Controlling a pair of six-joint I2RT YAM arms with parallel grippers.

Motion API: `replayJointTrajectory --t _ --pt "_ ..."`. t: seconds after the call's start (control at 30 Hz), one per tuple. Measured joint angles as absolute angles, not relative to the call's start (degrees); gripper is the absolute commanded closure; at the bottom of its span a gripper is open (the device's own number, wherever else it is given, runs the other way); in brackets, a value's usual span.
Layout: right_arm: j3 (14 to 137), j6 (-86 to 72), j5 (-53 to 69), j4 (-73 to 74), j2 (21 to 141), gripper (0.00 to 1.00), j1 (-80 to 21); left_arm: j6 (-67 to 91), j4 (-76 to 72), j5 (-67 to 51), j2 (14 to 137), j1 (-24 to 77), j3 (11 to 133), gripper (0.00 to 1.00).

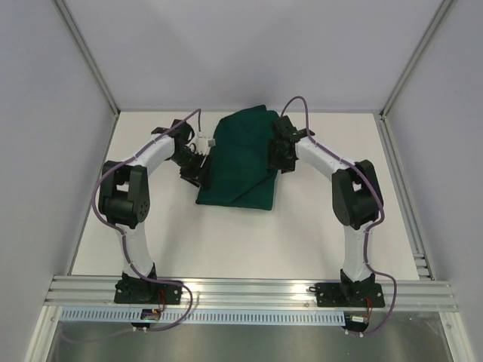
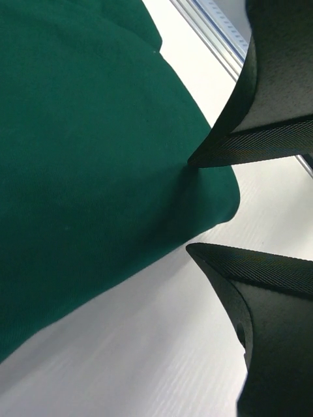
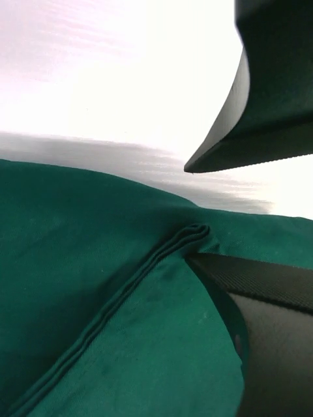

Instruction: Prepare the surgical pack

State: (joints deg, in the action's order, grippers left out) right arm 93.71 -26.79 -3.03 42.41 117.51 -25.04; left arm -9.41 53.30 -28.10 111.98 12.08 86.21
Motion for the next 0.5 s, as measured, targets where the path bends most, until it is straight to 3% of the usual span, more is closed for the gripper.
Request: replayJointTrajectory --t 0.13,0.23,0.33,0.5 --pt "91.1 -26.5 -3.3 42.0 115.3 0.41 -25.0 -9.6 53.3 -27.6 112.1 12.6 85.1 0.44" --pt "89.4 -26.0 -1.3 41.1 113.8 0.44 -24.7 -9.8 53.1 -27.5 112.1 12.6 84.4 0.47" --pt "88.7 -25.7 2.2 39.1 114.0 0.53 -24.3 -10.0 52.9 -27.6 112.1 12.6 83.8 0.49" --pt "87.9 -25.3 6.9 36.8 114.9 0.8 -24.0 -10.6 52.8 -28.2 112.1 12.6 83.4 0.49"
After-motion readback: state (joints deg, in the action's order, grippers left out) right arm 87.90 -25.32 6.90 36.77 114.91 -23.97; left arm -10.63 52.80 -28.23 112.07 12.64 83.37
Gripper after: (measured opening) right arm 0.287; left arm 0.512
